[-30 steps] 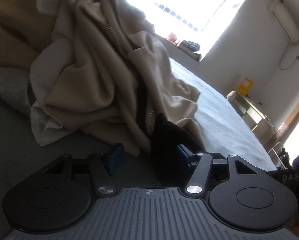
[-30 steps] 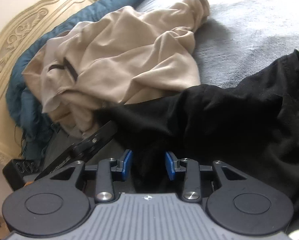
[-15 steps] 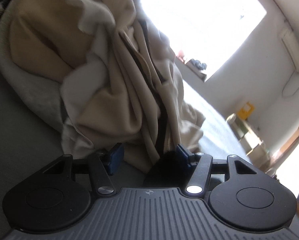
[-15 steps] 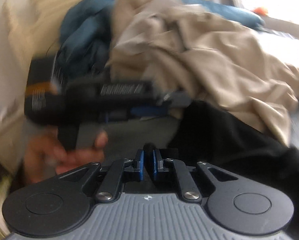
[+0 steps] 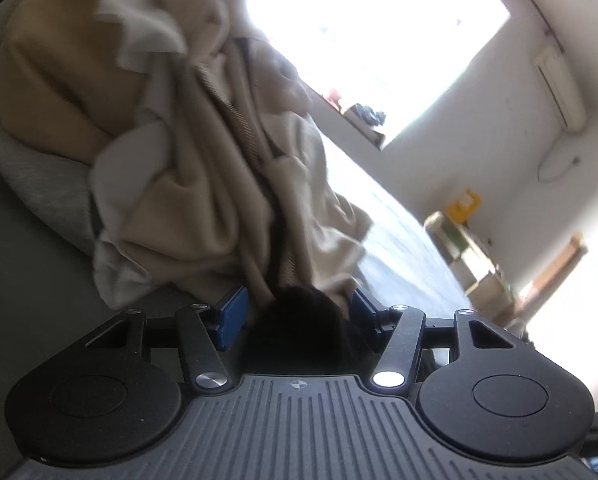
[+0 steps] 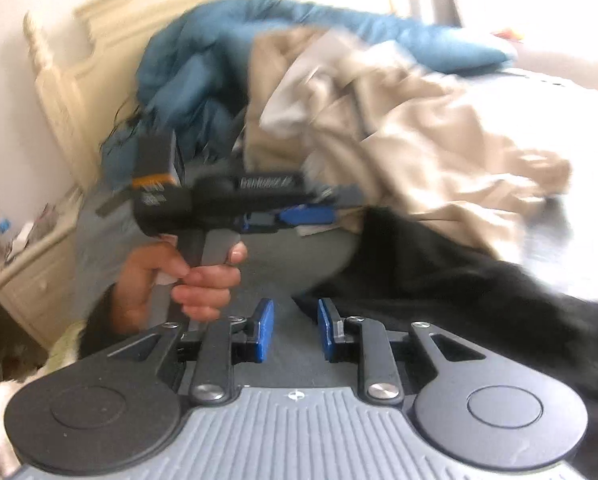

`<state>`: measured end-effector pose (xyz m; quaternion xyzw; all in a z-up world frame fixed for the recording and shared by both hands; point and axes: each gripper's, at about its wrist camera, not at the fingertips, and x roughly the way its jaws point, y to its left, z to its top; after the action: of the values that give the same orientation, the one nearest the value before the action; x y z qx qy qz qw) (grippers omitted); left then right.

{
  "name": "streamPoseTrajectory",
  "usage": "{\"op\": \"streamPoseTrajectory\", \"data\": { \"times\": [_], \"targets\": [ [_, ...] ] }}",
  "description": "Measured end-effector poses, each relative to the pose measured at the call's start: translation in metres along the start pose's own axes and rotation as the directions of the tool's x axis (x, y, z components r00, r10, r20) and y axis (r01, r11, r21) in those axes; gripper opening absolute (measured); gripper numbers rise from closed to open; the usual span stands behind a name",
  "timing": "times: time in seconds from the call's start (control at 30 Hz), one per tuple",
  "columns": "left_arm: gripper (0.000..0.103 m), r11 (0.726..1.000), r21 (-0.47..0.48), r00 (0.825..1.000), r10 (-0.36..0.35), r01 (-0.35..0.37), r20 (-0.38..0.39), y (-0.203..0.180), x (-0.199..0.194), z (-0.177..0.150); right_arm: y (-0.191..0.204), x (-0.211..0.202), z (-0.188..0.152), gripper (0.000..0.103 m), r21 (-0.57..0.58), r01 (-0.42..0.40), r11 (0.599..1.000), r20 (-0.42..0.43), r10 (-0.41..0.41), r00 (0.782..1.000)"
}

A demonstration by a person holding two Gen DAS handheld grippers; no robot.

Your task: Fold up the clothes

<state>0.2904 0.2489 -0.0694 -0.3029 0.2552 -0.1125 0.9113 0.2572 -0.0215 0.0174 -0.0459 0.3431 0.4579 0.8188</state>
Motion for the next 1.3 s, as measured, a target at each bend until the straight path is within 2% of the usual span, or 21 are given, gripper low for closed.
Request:
{"op": "streamPoseTrajectory", "data": {
  "times": [0.13,0.23,0.33,0.43,0.53,0.63,0.77,0.83,0.93,1.03,1.1,1.23,1.27,1.3],
  "targets": [
    [0.058,0.995,0.077,0.995,0.068,-0.062,-0.068,-0.016,-0.003,-0.014,0.009,-0.085,-0.015,0.026,0.055,0.106,0.993,0.004,-0.106,0.994],
    [0.058,0.990,0.104,0.989,0.105,-0.095,-0.099,-0.018,-0.010,-0.025,0.018,-0.105,-0.039,0.026,0.080,0.150,0.985,-0.050,-0.147,0.988],
    [0.058,0.987,0.116,0.986,0.124,-0.111,-0.110,-0.014,-0.010,-0.036,0.035,-0.092,-0.067,0.028,0.067,0.165,0.984,-0.091,-0.158,0.983],
    [0.056,0.993,0.076,0.987,0.098,-0.089,-0.130,-0.010,0.010,-0.045,0.055,-0.071,-0.103,0.029,0.060,0.110,0.992,-0.118,-0.102,0.988],
    [0.052,0.994,0.072,0.986,0.088,-0.078,-0.140,-0.002,0.011,-0.045,0.089,-0.053,-0.131,0.029,-0.027,0.067,0.997,-0.135,-0.070,0.988],
    [0.048,0.997,0.045,0.988,0.067,-0.061,-0.142,0.008,0.007,-0.043,0.134,-0.043,-0.157,0.028,-0.211,0.062,0.975,-0.150,-0.095,0.984],
    [0.047,0.999,0.009,0.990,0.036,-0.035,-0.139,0.018,0.005,-0.041,0.185,-0.032,-0.183,0.030,-0.435,0.065,0.898,-0.155,-0.146,0.977],
    [0.047,1.000,-0.001,0.992,0.018,-0.018,-0.127,0.022,0.005,-0.042,0.209,-0.026,-0.195,0.035,-0.540,0.064,0.839,-0.153,-0.173,0.973],
    [0.047,1.000,-0.007,0.993,0.003,-0.004,-0.117,0.024,-0.001,-0.044,0.239,-0.017,-0.212,0.035,-0.666,0.088,0.741,-0.131,-0.232,0.964],
    [0.047,1.000,-0.004,0.994,-0.005,0.005,-0.112,0.025,-0.003,-0.045,0.259,-0.009,-0.222,0.036,-0.736,0.107,0.668,-0.105,-0.269,0.957],
    [0.047,1.000,-0.021,0.993,-0.020,0.018,-0.112,0.029,-0.003,-0.044,0.268,-0.004,-0.230,0.040,-0.772,0.111,0.626,-0.098,-0.289,0.952],
    [0.048,0.998,-0.055,0.993,-0.050,0.044,-0.110,0.036,-0.003,-0.042,0.277,0.010,-0.248,0.051,-0.842,0.171,0.512,-0.039,-0.373,0.927],
    [0.047,0.997,-0.056,0.993,-0.052,0.046,-0.107,0.036,-0.003,-0.042,0.277,0.010,-0.248,0.051,-0.839,0.182,0.512,-0.027,-0.374,0.927],
    [0.047,0.997,-0.057,0.993,-0.054,0.049,-0.104,0.036,-0.003,-0.043,0.274,0.009,-0.245,0.047,-0.819,0.189,0.541,-0.032,-0.372,0.928]
  ]
}}
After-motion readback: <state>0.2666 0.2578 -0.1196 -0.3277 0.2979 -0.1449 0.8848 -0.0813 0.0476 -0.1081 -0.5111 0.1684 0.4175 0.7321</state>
